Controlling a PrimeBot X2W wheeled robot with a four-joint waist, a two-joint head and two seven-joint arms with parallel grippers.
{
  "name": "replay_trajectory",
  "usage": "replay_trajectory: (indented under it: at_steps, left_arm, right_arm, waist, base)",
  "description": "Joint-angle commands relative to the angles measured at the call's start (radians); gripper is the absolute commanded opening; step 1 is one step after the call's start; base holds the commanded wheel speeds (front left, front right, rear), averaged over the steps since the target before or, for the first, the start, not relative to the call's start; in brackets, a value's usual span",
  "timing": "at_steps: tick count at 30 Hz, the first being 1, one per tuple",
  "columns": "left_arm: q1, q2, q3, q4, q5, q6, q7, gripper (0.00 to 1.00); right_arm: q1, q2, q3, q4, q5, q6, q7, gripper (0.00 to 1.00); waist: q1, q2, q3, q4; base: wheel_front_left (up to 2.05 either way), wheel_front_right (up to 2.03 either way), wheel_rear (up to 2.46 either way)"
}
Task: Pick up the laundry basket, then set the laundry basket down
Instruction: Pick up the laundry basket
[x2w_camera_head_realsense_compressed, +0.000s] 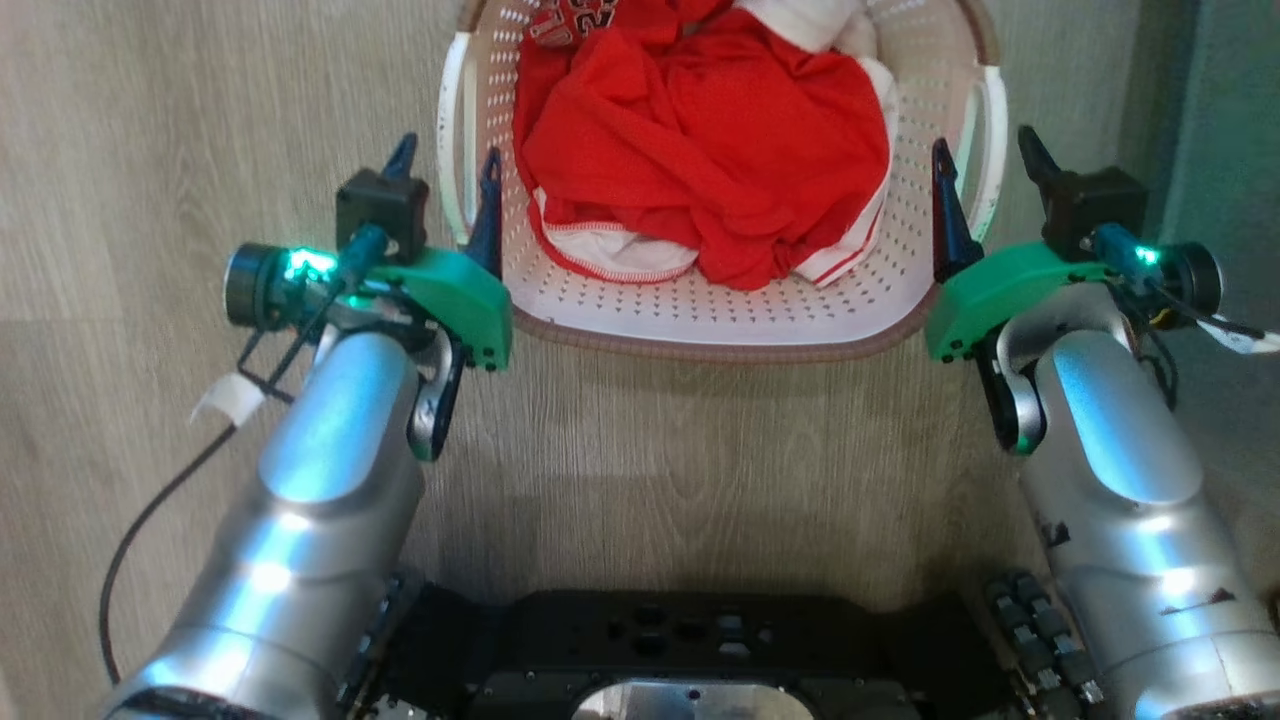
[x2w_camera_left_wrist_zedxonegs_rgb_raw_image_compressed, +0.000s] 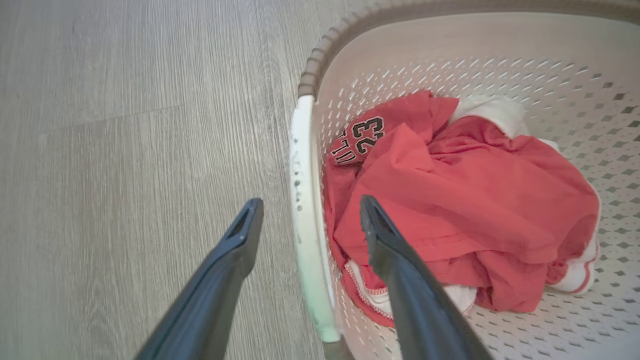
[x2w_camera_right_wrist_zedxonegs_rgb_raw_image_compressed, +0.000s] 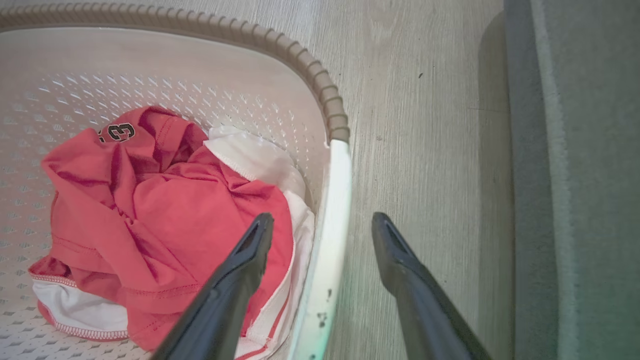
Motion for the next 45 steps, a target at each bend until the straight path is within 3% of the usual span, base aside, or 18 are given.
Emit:
replay_trajectory:
  at_steps: [1, 18, 20, 22, 23, 24, 25, 26, 28, 29, 30, 31, 45]
  left_arm:
    - [0.003, 0.019, 0.016, 0.000, -0.009, 0.010, -0.005, 1.00]
    - [-0.142, 0.019, -0.028, 0.132, -0.060, 0.012, -0.005, 1.00]
    - [-0.147, 0.019, -0.036, 0.136, -0.067, 0.015, -0.005, 0.80]
    - [-0.151, 0.019, -0.044, 0.141, -0.075, 0.016, -0.005, 0.56]
    - [-0.153, 0.019, -0.050, 0.145, -0.078, 0.015, -0.005, 0.49]
    - [-0.155, 0.019, -0.055, 0.148, -0.082, 0.014, -0.005, 0.45]
    - [-0.157, 0.019, -0.060, 0.151, -0.085, 0.013, -0.005, 0.42]
    - [-0.159, 0.019, -0.066, 0.153, -0.088, 0.013, -0.005, 0.36]
    - [-0.162, 0.019, -0.077, 0.154, -0.092, 0.013, -0.005, 0.18]
    - [-0.162, 0.019, -0.077, 0.154, -0.092, 0.013, -0.005, 0.18]
    - [-0.163, 0.019, -0.080, 0.151, -0.093, 0.014, -0.005, 0.04]
    - [-0.164, 0.019, -0.083, 0.148, -0.096, 0.015, -0.005, 0.00]
    - [-0.101, 0.019, -0.131, 0.139, -0.160, 0.029, -0.005, 0.00]
  right_arm:
    - [0.023, 0.010, 0.026, -0.017, 0.002, -0.002, -0.008, 1.00]
    - [-0.041, 0.010, 0.042, -0.004, 0.006, -0.002, -0.008, 1.00]
    - [-0.046, 0.010, 0.044, -0.002, 0.008, -0.002, -0.008, 1.00]
    - [-0.051, 0.010, 0.046, 0.003, 0.011, -0.002, -0.008, 0.95]
    - [-0.052, 0.010, 0.046, 0.008, 0.013, -0.002, -0.008, 0.78]
    - [-0.054, 0.010, 0.045, 0.014, 0.015, -0.002, -0.008, 0.69]
    - [-0.056, 0.010, 0.045, 0.021, 0.017, -0.002, -0.008, 0.69]
    - [-0.059, 0.010, 0.045, 0.027, 0.019, -0.002, -0.008, 0.47]
    - [-0.064, 0.010, 0.045, 0.039, 0.024, -0.002, -0.008, 0.19]
    - [-0.064, 0.010, 0.045, 0.039, 0.024, -0.002, -0.008, 0.19]
    - [-0.067, 0.010, 0.045, 0.042, 0.026, -0.002, -0.008, 0.03]
    - [-0.069, 0.010, 0.045, 0.044, 0.028, -0.002, -0.008, 0.00]
    - [-0.067, 0.010, 0.069, 0.136, 0.069, -0.002, -0.008, 0.00]
  waist:
    - [-0.0001, -0.0001, 0.031, 0.002]
    - [-0.0001, -0.0001, 0.127, 0.012]
    - [-0.0001, -0.0001, 0.129, 0.011]
    - [-0.0001, -0.0001, 0.129, 0.010]
    - [-0.0001, -0.0001, 0.129, 0.010]
    - [-0.0001, -0.0001, 0.129, 0.009]
    - [-0.0001, -0.0001, 0.129, 0.009]
    - [-0.0001, -0.0001, 0.129, 0.009]
    - [-0.0001, -0.0001, 0.128, 0.009]
    - [-0.0001, -0.0001, 0.128, 0.009]
    - [-0.0001, -0.0001, 0.127, 0.009]
    - [-0.0001, -0.0001, 0.126, 0.009]
    - [-0.0001, -0.0001, 0.024, 0.010]
  base:
    - [0.00, 0.00, 0.00]
    - [0.00, 0.00, 0.00]
    - [0.00, 0.00, 0.00]
    - [0.00, 0.00, 0.00]
    - [0.00, 0.00, 0.00]
    - [0.00, 0.00, 0.00]
    - [0.00, 0.00, 0.00]
    - [0.00, 0.00, 0.00]
    - [0.00, 0.00, 0.00]
    - [0.00, 0.00, 0.00]
    - [0.00, 0.00, 0.00]
    - [0.00, 0.00, 0.00]
    - [0.00, 0.00, 0.00]
